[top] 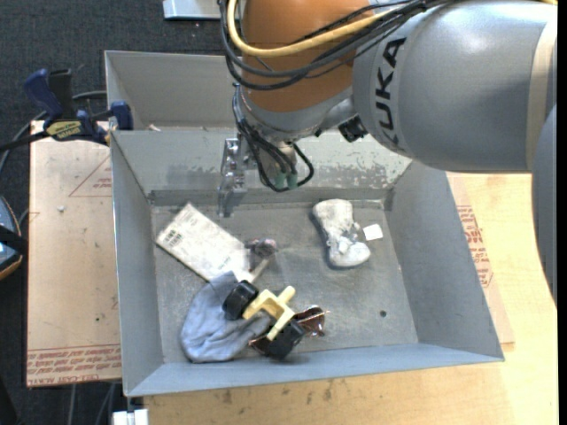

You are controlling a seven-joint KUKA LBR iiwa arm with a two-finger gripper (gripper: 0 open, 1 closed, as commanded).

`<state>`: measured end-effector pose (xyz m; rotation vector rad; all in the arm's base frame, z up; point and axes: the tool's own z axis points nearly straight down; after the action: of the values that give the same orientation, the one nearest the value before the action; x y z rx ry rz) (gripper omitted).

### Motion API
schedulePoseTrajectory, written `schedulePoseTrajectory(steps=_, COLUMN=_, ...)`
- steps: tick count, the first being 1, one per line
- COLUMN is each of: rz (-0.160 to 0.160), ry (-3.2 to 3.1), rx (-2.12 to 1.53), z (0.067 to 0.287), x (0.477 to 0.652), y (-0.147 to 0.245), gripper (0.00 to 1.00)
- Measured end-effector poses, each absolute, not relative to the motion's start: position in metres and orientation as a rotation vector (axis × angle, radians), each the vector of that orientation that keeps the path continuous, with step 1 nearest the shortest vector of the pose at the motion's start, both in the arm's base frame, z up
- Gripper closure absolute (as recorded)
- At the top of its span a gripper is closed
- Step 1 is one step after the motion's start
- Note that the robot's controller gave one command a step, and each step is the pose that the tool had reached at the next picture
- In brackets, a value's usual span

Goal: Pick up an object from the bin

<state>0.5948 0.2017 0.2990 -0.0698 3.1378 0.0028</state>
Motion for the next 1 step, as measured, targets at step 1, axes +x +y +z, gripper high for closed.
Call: schedulePoseTrajectory(steps=1, rz=0.004, ry=3.132, rx=-0.117, z=0.2447, x=0.5946, y=0.225, gripper=1.0)
